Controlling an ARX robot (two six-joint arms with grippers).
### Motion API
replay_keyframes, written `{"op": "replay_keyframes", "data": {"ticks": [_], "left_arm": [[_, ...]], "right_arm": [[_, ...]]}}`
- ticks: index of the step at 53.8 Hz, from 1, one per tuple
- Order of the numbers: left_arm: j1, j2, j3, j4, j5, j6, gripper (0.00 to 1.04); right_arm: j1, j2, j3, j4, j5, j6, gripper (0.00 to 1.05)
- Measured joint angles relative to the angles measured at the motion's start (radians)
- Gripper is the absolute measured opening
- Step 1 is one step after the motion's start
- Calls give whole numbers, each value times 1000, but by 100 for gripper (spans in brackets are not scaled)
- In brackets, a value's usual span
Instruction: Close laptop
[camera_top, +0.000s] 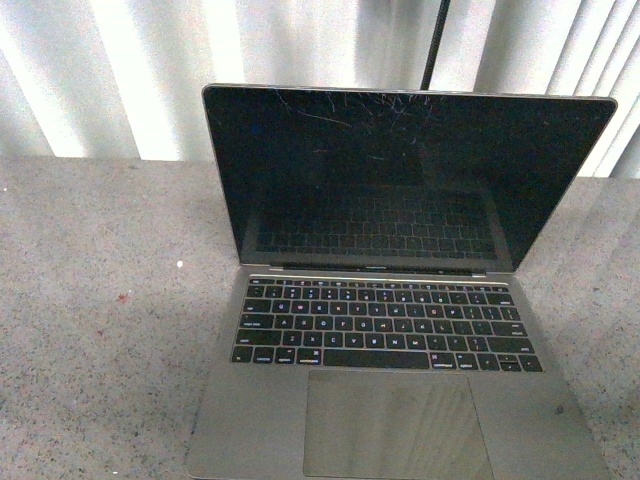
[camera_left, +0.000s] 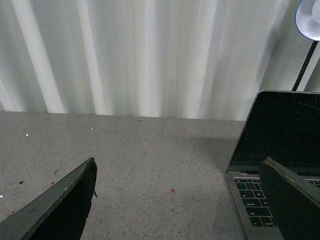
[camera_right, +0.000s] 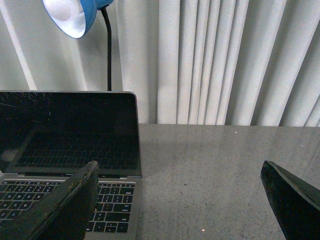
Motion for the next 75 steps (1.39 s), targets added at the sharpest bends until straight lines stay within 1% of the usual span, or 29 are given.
{"op": "replay_keyframes", "data": {"ticks": [58,59,61,62,64,65,66,67,70,71,72,75], "left_arm": [[0,0,0,0,0,0,98],[-1,2,1,-2,-6,-5,98],[-20,30,17,-55,-67,-52,98],[-37,59,37,-111,-118,-81,98],[-61,146,77,-175,-190,-183,98],[-65,169,84,-175,-196,-195,98],[-82,238,103,-154,-214,-245,98],[-93,283,113,-119,-205,-261,98],[-107,433,159,49,-77,-288,98],[-107,456,169,72,-55,-289,98],[-109,502,190,121,-15,-287,98],[-120,645,259,260,59,-273,98]], "right_arm": [[0,0,0,0,0,0,97],[0,0,0,0,0,0,97],[0,0,0,0,0,0,97],[1,4,1,-6,4,2,97],[8,51,39,-95,24,42,97],[11,96,65,-140,28,53,97],[13,148,87,-152,22,55,97],[11,235,113,-121,0,42,97],[-13,409,155,24,-53,-22,97],[-25,470,172,79,-80,-48,97],[-31,500,180,107,-90,-61,97],[-60,666,234,258,-136,-139,97]]}}
